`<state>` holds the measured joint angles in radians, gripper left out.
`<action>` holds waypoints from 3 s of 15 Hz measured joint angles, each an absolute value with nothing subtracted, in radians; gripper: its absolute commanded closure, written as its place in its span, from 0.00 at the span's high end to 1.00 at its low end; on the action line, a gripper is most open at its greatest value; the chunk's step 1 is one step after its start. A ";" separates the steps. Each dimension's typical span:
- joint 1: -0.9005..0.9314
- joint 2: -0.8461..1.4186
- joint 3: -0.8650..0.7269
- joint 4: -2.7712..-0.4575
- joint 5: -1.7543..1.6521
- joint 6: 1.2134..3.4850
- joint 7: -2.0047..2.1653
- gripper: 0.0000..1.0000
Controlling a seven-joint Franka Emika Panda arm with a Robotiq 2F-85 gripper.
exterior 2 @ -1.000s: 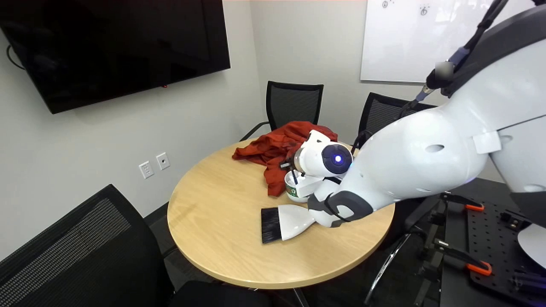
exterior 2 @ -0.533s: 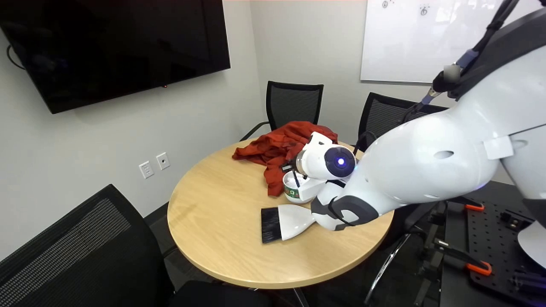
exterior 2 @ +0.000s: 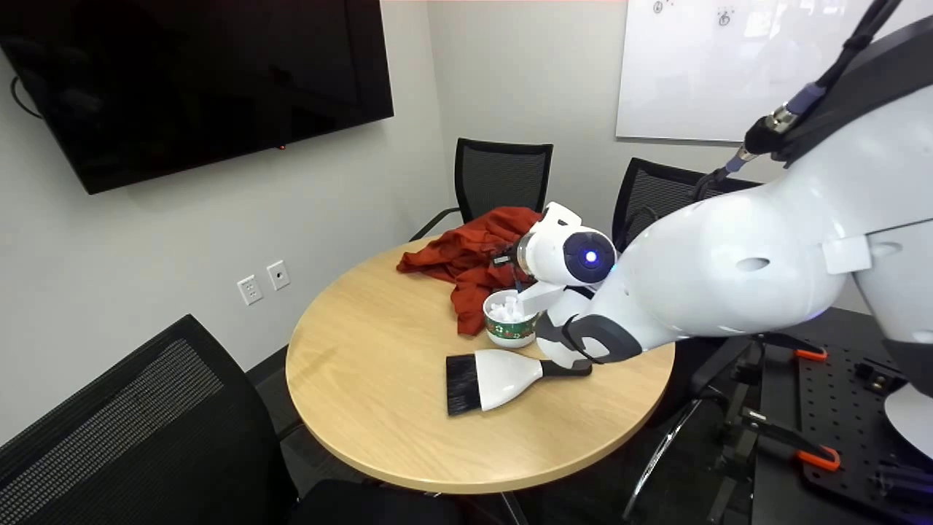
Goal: Use the pen to stir in the pot
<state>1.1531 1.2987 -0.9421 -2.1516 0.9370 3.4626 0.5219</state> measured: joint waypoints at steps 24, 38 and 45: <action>1.252 1.449 -0.959 -2.067 0.831 3.462 0.779 0.04; 1.240 1.431 -0.979 -2.172 0.829 3.462 0.795 0.04; 1.259 1.451 -0.987 -2.098 0.827 3.462 0.872 0.04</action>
